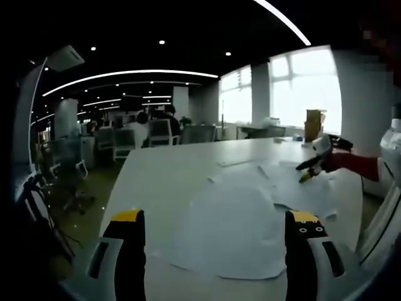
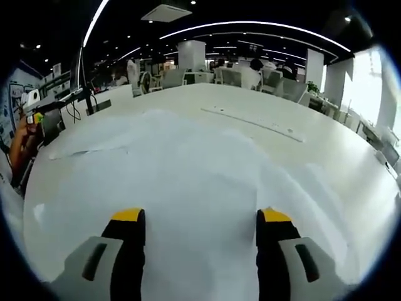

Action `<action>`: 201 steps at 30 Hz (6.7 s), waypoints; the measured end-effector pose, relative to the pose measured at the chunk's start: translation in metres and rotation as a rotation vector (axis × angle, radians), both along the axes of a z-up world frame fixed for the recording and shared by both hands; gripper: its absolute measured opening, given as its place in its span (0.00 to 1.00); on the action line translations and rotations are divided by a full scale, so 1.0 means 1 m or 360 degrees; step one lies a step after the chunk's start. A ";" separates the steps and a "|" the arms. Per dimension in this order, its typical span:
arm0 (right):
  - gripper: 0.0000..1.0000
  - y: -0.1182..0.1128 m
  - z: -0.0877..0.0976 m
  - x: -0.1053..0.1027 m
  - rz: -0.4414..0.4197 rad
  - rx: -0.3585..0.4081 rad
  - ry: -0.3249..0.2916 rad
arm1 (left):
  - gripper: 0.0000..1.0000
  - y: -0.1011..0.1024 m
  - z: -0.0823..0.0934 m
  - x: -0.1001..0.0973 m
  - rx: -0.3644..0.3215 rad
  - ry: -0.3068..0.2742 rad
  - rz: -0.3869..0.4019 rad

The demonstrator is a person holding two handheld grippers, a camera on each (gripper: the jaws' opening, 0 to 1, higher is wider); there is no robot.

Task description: Organize the stack of printing papers by aligning and flattening the scattered papers on the table

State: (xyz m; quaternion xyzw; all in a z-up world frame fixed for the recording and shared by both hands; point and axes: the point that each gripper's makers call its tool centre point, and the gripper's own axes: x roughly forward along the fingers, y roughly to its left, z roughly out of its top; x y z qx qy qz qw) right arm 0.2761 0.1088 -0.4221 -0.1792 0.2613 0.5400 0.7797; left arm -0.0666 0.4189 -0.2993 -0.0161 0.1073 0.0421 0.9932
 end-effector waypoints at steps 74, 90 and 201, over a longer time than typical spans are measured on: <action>0.48 -0.019 0.015 0.011 -0.0060 -0.0111 -0.0341 | 0.92 0.001 0.002 0.004 0.0010 -0.0015 -0.0029; 0.77 -0.052 0.013 -0.008 -0.0312 -0.0021 -0.0053 | 0.92 -0.005 0.002 0.013 -0.0007 -0.0031 -0.0069; 0.02 -0.010 0.049 -0.037 0.0095 0.0226 -0.0077 | 0.90 -0.011 0.017 0.015 0.0037 -0.0079 -0.0111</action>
